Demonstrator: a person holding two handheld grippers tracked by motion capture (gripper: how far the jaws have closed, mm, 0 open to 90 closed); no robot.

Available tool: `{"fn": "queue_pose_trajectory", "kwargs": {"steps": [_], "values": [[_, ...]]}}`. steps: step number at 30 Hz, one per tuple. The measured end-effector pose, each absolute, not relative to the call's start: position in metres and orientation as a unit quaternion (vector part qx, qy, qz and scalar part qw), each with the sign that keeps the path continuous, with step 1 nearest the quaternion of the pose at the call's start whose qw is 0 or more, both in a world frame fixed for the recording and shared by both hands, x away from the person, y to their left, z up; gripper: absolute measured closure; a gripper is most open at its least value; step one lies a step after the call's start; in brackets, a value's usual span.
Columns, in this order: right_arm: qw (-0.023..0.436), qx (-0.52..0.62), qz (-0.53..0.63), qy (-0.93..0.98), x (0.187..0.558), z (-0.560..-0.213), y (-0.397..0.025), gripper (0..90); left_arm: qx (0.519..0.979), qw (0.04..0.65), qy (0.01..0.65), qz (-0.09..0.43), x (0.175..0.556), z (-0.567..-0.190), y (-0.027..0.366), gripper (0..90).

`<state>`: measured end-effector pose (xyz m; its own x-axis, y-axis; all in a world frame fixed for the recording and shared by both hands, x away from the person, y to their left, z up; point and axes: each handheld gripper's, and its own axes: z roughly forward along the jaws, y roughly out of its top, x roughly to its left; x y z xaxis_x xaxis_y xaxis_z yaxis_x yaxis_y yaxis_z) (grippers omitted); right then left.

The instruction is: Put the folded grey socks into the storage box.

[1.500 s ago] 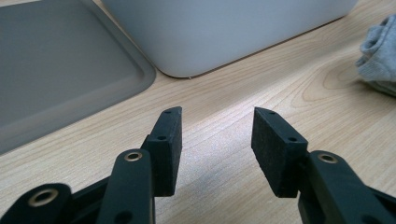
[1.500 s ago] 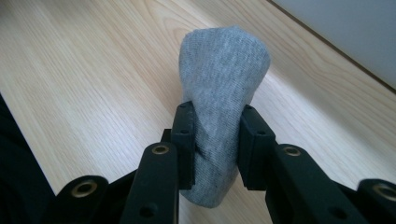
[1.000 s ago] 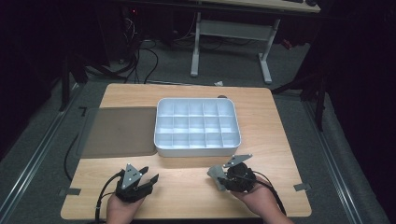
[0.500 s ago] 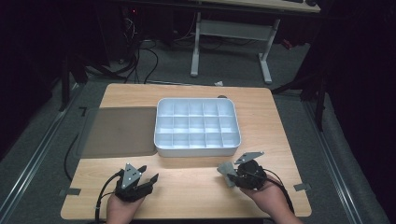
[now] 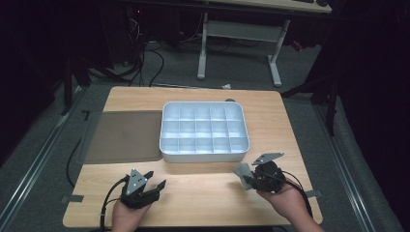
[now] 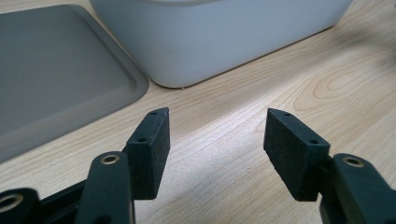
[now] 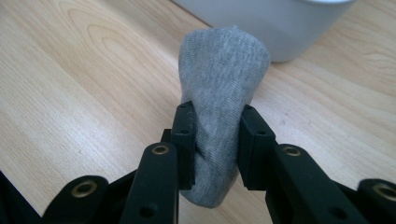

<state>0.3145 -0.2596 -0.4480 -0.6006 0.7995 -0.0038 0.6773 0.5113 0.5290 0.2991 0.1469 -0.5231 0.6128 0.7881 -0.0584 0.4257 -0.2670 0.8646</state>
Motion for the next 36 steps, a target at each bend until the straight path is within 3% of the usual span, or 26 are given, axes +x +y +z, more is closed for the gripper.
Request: {"fn": "queue_pose_trajectory", "kwargs": {"steps": [18, 36], "values": [[0.121, 0.423, 0.267, 0.857, 0.322, -0.411, -0.259, 72.1, 0.77, 0.454, 0.4, 0.203, 0.296, -0.524, 0.149, 41.0], [0.119, 0.445, 0.226, 0.859, 0.378, -0.386, -0.246, 72.1, 0.768, 0.459, 0.4, 0.198, 0.295, -0.522, 0.153, 41.0]]}}
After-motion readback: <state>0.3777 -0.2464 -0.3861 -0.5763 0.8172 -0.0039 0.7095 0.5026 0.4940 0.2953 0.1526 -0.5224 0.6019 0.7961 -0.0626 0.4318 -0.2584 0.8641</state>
